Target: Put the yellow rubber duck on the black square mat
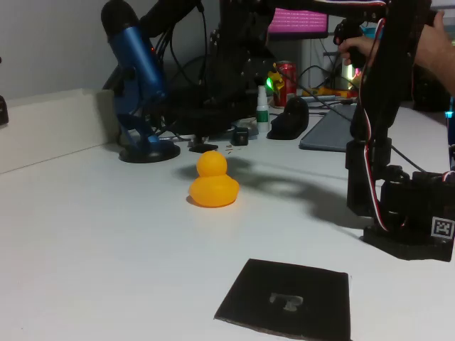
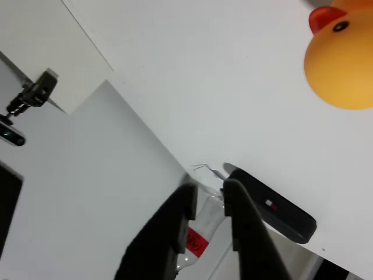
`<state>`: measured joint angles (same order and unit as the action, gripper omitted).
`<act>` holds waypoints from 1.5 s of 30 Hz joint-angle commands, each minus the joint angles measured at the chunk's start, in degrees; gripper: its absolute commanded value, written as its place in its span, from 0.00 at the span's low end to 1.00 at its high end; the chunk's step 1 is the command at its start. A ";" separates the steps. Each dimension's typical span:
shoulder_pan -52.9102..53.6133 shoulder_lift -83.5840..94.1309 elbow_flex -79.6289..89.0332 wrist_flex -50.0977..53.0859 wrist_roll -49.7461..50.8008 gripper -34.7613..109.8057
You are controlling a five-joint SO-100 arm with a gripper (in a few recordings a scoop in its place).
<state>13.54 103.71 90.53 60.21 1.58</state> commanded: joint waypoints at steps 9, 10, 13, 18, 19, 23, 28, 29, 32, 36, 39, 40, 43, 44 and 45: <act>5.63 0.44 -2.11 -0.09 0.26 0.28; 5.63 0.44 -2.11 -0.09 0.26 0.28; 5.71 0.44 -2.11 -0.09 0.26 0.28; 6.77 0.44 -2.11 -0.09 0.26 0.28; 7.21 0.44 -2.11 -0.09 0.26 0.28; 7.38 0.44 -2.11 -0.09 0.26 0.28; 6.94 0.97 -2.11 -0.09 0.26 0.28; 6.94 0.88 -2.11 -0.09 0.26 0.28; 6.86 0.44 -2.02 -0.09 0.26 0.28; 3.16 0.79 -2.02 0.00 0.26 0.28; -1.14 1.05 -2.02 0.00 0.26 0.28; -2.11 1.05 -2.02 0.00 0.26 0.28; -3.78 0.70 -1.93 0.00 0.26 0.28; -4.22 0.62 -1.93 0.00 0.26 0.28; -4.83 0.62 -1.93 0.09 0.26 0.28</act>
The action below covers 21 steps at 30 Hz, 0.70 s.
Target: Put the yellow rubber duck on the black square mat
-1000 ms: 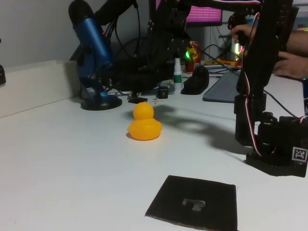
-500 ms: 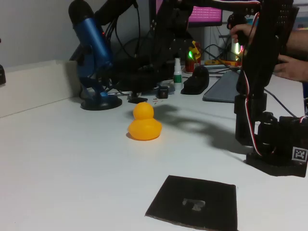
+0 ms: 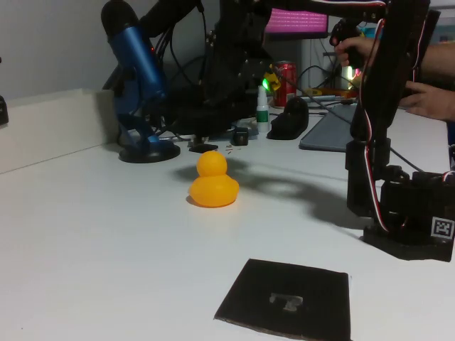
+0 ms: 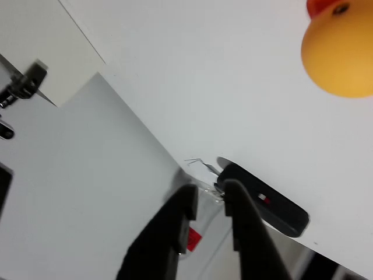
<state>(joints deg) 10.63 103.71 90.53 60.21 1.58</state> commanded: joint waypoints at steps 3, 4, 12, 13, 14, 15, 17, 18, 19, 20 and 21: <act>-3.87 0.70 -2.02 3.78 0.18 0.28; -4.83 0.88 -2.02 5.45 0.18 0.28; -8.35 1.05 -2.90 9.32 0.09 0.28; -8.26 1.05 -2.90 9.23 0.09 0.28; -8.26 0.88 -2.90 9.14 0.09 0.28; -8.26 0.62 -2.90 9.05 0.09 0.28; -8.35 0.44 -2.90 9.05 -0.18 0.28; -8.35 0.44 -2.90 9.05 -0.79 0.28; -8.26 0.44 -2.90 9.05 -1.58 0.28; -8.00 0.44 -2.90 9.05 -2.46 0.28; -7.91 0.44 -2.90 9.05 -3.43 0.28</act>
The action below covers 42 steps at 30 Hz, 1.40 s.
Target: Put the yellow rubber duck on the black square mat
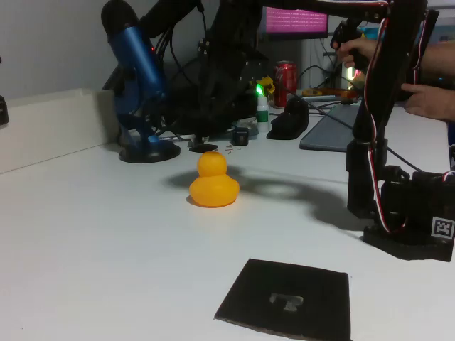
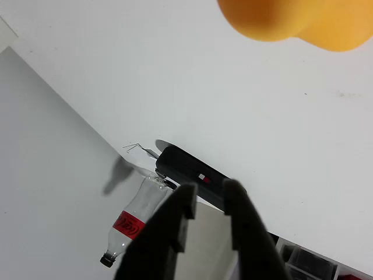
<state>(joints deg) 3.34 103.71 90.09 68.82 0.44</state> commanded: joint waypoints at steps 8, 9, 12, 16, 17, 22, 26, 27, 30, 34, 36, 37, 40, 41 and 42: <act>-0.53 0.44 -1.93 0.97 -4.83 0.32; -0.53 0.44 -1.85 0.97 -4.83 0.34; -0.44 0.44 -1.67 1.05 -4.83 0.42; -0.35 0.44 -1.58 1.14 -4.83 0.53; -0.35 0.44 -1.58 1.14 -4.83 0.55; -0.35 0.44 -1.58 1.23 -4.83 0.56; 0.53 0.44 -1.76 1.23 -4.83 0.56; 1.76 0.35 -1.76 1.14 -4.83 0.56; 6.68 -1.14 -2.55 1.05 -4.75 0.56; 11.43 -1.93 -2.55 0.79 -4.83 0.56; 11.87 -1.32 -2.55 0.62 -4.83 0.56; 11.87 -1.14 -2.64 0.44 -4.83 0.56; 11.87 -1.05 -3.87 0.44 -4.75 0.56; 11.95 -1.05 -4.83 0.79 -4.57 0.56; 12.04 -1.05 -5.80 0.88 -4.31 0.56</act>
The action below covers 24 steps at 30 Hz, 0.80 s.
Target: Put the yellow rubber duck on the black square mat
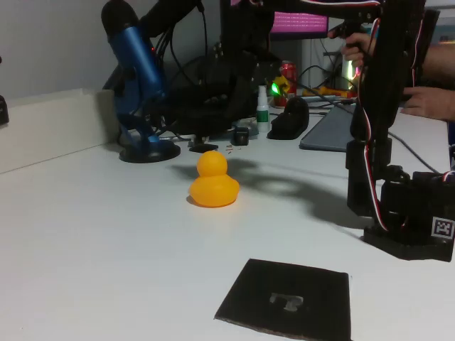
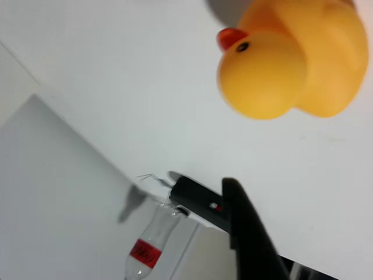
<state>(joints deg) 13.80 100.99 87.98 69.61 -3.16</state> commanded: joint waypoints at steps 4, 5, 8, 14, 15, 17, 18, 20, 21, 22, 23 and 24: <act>2.29 1.67 -6.59 0.26 -0.62 0.56; 2.72 1.67 -6.86 0.26 -0.62 0.56; 5.27 1.23 -6.77 0.26 -0.62 0.56; 6.06 0.97 -5.98 0.44 -1.14 0.56; 5.71 0.97 -5.62 0.44 -1.14 0.56; 4.22 1.14 -4.92 0.53 -1.14 0.56; 2.90 1.23 -4.39 0.53 -1.14 0.56; -0.26 1.49 -3.08 0.53 -1.14 0.56; -1.76 1.49 -2.37 0.53 -1.14 0.56; -3.16 1.58 -1.76 0.53 -1.05 0.56; -4.39 1.58 -1.41 0.53 -1.05 0.56; -5.27 1.58 -1.14 0.53 -1.05 0.56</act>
<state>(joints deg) 11.25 100.46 85.96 69.87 -3.69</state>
